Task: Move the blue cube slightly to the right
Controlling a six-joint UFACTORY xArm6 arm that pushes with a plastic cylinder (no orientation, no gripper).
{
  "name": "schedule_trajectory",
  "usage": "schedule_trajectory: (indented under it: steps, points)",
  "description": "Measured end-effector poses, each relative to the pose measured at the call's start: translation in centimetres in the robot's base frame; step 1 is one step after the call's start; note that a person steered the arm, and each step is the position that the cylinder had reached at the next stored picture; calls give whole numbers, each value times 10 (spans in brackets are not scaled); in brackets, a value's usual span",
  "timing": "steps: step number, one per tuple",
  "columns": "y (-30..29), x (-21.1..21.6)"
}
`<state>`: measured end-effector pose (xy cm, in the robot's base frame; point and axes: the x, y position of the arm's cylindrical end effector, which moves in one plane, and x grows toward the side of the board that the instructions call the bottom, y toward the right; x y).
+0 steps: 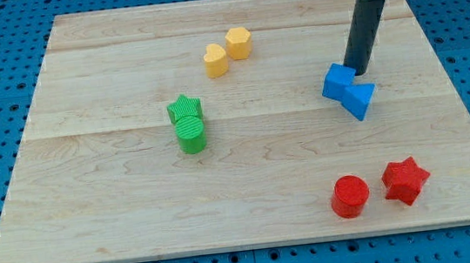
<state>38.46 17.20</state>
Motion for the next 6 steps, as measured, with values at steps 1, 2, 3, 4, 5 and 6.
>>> schedule_trajectory:
  steps: [1,2,3,4,5,6]
  points:
    - [-5,-16]
    - [-64,-41]
    - [-110,-2]
    - [-111,48]
    - [-91,52]
    - [-77,46]
